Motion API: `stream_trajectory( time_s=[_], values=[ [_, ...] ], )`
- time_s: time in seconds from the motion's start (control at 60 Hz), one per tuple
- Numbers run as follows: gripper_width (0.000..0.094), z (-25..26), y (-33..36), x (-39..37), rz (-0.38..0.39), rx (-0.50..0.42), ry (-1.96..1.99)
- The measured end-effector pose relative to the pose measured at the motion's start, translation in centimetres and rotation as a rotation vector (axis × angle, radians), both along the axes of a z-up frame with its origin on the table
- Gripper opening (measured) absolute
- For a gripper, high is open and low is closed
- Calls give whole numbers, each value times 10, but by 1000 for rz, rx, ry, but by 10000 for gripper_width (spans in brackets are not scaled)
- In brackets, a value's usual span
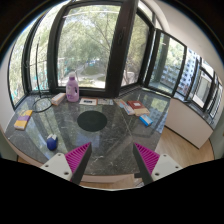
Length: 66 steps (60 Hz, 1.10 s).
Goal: Arrange mouse
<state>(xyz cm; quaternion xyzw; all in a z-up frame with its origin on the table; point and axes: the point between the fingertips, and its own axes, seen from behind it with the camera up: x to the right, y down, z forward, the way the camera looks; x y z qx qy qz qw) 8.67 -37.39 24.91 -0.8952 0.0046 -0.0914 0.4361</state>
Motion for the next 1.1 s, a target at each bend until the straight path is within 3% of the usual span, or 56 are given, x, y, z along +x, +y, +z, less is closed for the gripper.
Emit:
stream_trajectory(
  time_s=[0.383, 0.617, 0.833, 0.95, 1.1],
  values=[
    [851, -98, -44, -15, -81, -84, 28],
    [854, -172, -60, -121, -43, -108, 158],
    [854, -216, 9, -240, 65, -55, 215],
    [852, -225, 66, -279, 100, 13, 227],
    [848, -238, 122, -308, 134, 31, 198]
  ],
)
